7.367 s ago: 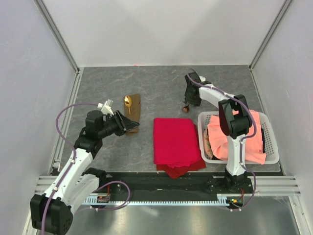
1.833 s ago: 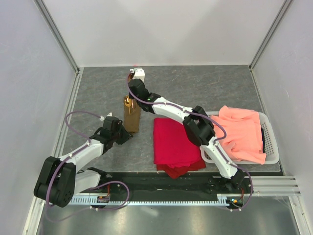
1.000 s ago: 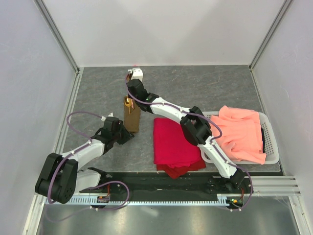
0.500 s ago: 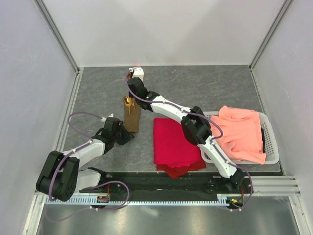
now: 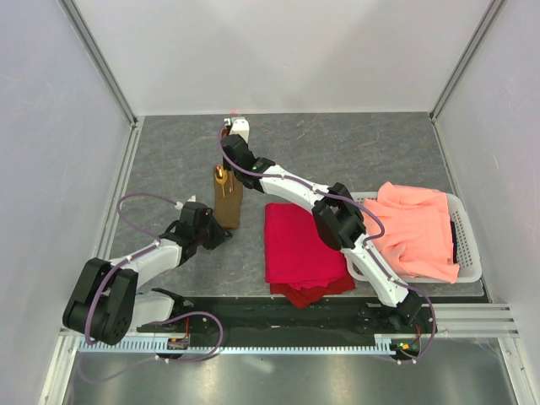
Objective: Fold the napkin into a case and place the utensils inside
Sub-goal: Insert the spoon into the folded napkin.
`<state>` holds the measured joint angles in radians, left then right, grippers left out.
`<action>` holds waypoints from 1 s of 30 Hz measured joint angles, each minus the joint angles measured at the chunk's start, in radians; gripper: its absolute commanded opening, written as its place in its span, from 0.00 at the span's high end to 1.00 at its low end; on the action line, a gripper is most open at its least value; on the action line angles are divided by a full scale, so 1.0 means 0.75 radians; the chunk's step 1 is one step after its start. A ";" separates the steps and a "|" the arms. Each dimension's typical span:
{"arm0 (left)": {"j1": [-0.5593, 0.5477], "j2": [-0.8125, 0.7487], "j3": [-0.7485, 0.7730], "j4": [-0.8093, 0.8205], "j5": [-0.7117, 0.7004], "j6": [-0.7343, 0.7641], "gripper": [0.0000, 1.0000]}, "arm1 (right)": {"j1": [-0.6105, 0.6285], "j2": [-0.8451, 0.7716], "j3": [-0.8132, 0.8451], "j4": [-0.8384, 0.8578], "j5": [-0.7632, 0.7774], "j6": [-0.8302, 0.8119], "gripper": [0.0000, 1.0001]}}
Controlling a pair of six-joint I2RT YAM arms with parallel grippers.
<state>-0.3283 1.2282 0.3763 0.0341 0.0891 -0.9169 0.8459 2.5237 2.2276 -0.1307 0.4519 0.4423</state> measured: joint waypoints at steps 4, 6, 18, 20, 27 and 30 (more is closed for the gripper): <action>0.000 0.010 0.000 0.002 0.000 -0.004 0.98 | 0.000 0.000 0.000 -0.040 -0.001 0.035 1.00; 0.000 0.012 0.000 0.004 0.000 -0.004 0.98 | 0.000 0.000 -0.003 -0.058 -0.001 0.056 1.00; 0.000 0.055 0.006 0.045 0.009 -0.013 0.98 | -0.004 -0.003 -0.017 -0.106 -0.018 0.119 1.00; 0.000 0.056 0.006 0.046 0.017 -0.014 0.98 | -0.009 -0.003 -0.017 -0.106 -0.019 0.118 1.00; 0.000 0.056 0.000 0.051 0.025 -0.015 0.98 | -0.038 0.006 0.053 -0.119 -0.058 0.113 1.00; 0.000 0.056 -0.006 0.064 0.027 -0.019 0.98 | -0.051 0.023 0.104 -0.117 -0.075 0.113 1.00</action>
<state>-0.3283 1.2701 0.3721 0.0822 0.1097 -0.9314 0.8078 2.5412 2.3058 -0.2184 0.3958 0.5270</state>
